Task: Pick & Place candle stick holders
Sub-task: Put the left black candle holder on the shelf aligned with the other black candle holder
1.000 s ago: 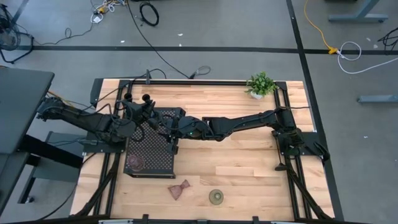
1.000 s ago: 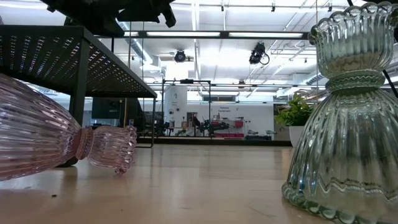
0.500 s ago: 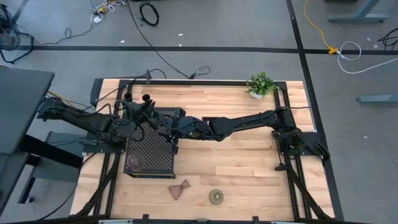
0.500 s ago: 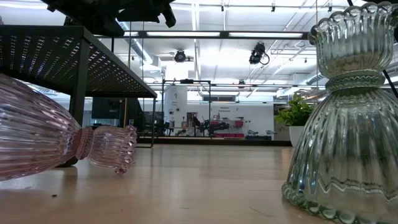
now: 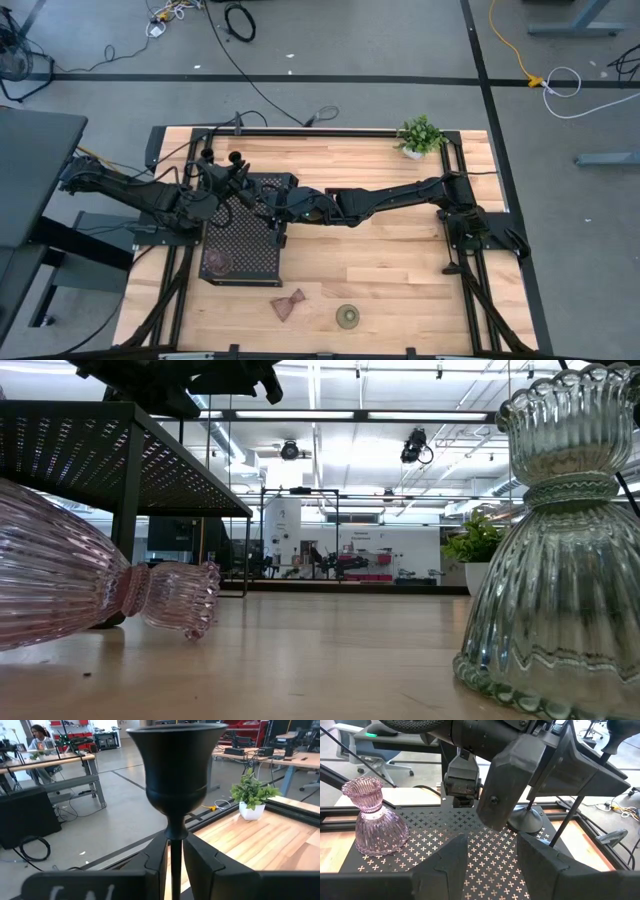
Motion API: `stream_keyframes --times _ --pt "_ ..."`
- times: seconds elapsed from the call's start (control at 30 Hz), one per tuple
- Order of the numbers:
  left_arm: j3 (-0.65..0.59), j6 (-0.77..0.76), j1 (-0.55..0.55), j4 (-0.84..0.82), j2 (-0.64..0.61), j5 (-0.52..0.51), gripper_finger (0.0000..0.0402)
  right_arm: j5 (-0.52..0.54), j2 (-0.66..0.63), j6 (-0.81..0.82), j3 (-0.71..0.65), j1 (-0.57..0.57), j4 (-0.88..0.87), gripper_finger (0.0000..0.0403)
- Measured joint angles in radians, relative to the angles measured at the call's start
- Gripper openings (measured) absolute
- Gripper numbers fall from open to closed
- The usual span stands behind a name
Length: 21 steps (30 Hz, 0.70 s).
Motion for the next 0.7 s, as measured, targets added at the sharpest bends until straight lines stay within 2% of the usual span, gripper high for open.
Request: stream_keyframes --times 0.2,0.5,0.7 --pt "0.000 0.009 -0.001 0.013 0.000 0.019 0.0074 0.000 0.000 0.000 0.000 0.000 0.000 0.0168" --pt "0.000 0.016 -0.002 0.013 0.000 0.026 0.0154 0.000 0.000 0.000 0.000 0.000 -0.003 0.0168" --pt "0.000 0.017 -0.002 0.011 0.000 0.071 0.0178 0.000 0.000 0.000 0.000 0.000 -0.006 0.0168"
